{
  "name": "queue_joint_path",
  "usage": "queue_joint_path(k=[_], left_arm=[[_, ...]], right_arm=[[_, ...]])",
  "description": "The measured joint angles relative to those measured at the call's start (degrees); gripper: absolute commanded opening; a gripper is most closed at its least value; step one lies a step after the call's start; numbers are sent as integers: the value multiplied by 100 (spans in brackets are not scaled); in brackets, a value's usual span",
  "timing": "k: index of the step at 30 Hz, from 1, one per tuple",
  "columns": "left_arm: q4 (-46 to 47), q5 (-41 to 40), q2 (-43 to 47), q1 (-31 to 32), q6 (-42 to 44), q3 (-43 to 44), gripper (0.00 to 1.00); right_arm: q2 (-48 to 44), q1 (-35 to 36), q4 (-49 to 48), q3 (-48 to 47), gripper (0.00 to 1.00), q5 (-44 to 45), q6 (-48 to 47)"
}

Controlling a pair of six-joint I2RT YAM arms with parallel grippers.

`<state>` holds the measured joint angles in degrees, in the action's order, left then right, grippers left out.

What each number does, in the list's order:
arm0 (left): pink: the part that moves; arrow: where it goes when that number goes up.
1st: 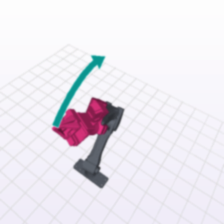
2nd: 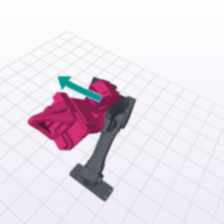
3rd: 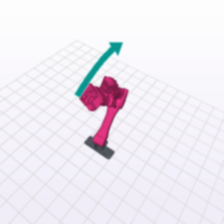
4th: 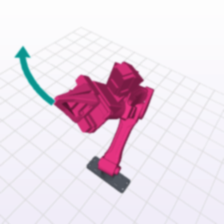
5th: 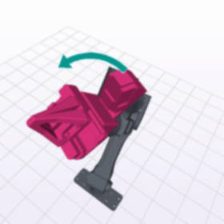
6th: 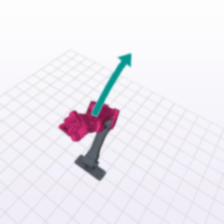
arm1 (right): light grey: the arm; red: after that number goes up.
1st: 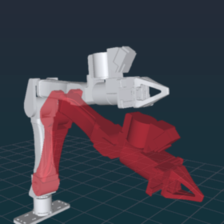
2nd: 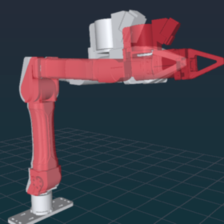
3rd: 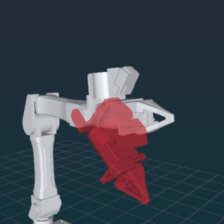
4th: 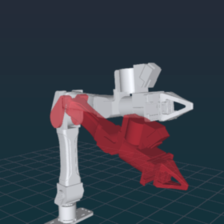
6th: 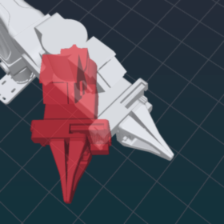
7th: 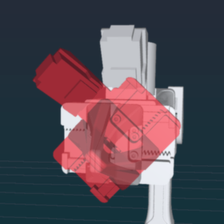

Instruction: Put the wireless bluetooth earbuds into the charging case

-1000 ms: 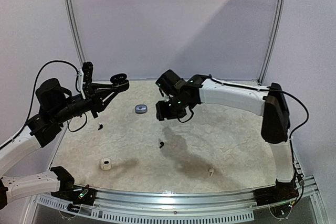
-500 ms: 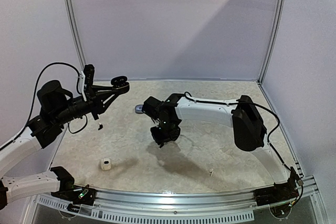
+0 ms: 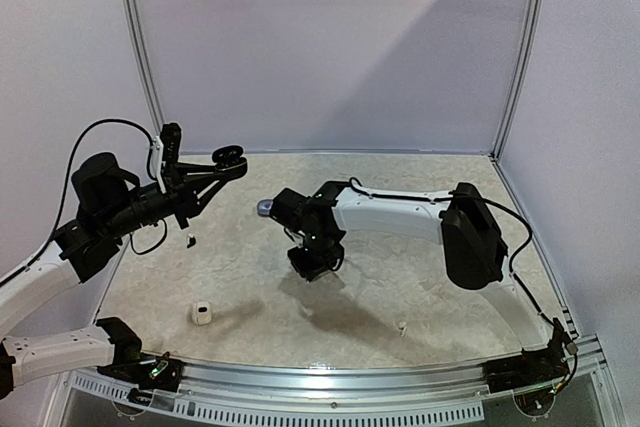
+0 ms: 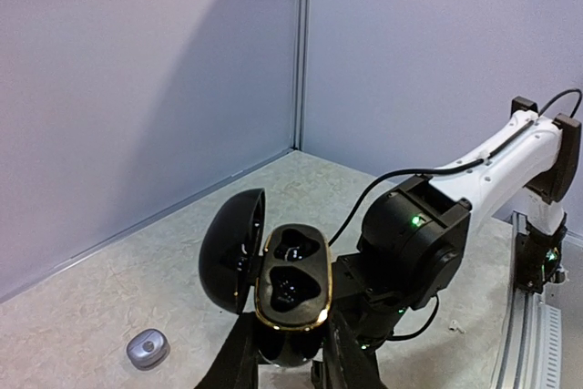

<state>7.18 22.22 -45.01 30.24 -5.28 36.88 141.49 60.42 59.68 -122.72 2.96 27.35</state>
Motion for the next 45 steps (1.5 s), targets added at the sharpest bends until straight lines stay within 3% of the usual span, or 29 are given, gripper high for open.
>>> queue_joint_path(k=[8,16,29,45], left_arm=[[17,7,0,0,17,-15,0],[22,24,-26,0,37,-31,0],[17,42,-50,-4,81,-31,0],[17,66,-50,-15,98,-31,0]], right_arm=[[-599,90,24,1029,34,354,-708],[-761,92,24,1257,42,177,-1231],[-761,-264,-505,901,33,-935,-2345],[-404,-319,-590,673,18,-990,-2524]])
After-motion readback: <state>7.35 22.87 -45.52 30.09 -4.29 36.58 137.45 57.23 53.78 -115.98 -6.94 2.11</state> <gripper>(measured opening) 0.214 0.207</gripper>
